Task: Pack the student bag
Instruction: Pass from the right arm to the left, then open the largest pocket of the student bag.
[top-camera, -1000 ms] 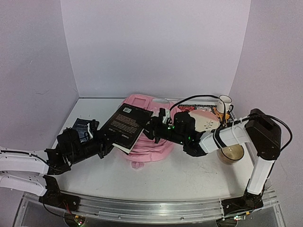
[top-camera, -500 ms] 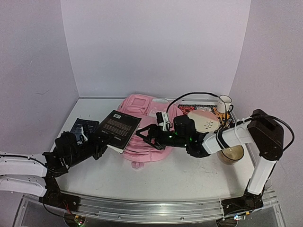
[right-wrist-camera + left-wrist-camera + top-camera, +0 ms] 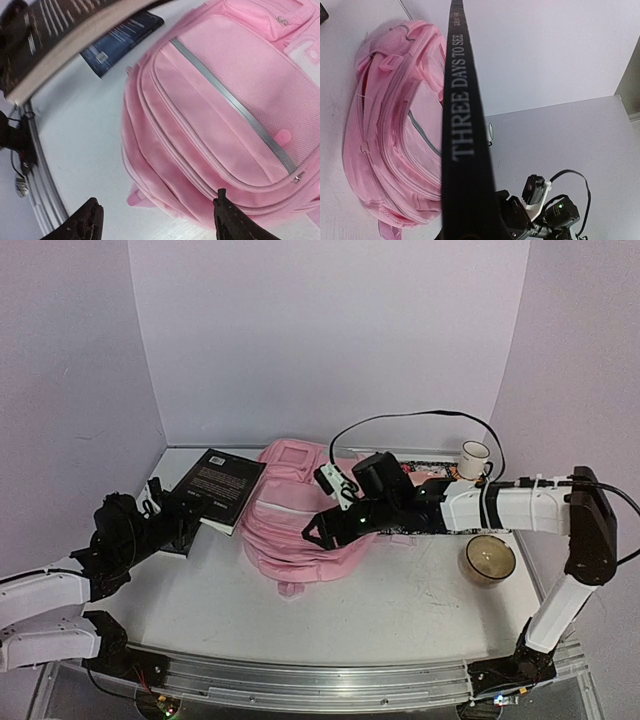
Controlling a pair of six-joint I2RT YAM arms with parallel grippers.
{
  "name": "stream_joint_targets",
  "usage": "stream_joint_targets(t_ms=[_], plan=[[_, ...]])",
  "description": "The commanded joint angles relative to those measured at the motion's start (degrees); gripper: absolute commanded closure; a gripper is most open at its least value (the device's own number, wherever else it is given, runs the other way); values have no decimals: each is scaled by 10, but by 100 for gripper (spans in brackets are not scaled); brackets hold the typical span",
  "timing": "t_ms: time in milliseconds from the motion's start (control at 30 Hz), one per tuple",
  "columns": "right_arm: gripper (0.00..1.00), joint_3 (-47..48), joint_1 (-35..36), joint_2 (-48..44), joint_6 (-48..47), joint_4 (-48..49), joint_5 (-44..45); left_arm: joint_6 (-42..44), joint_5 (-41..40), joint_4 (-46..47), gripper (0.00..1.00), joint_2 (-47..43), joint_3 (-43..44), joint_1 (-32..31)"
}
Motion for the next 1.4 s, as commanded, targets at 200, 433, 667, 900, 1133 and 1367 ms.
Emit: stream_joint_targets(t_ms=[200,433,667,900,1133,1367], plan=[[27,118,75,87,-202,-198,191,7,133,-28,97,-34,25,133],[32,162,98,139,-234,-210,255,-2,165,-47,97,-33,12,157],[37,201,107,184,-247,-210,307,-3,178,-54,97,-41,4,157],[57,214,108,190,-258,-208,415,0,211,-64,97,-57,-2,157],[93,225,110,197,-275,-203,403,3,234,-89,96,-90,2,157],[100,252,111,168,-264,-202,401,94,195,-280,95,-137,96,157]])
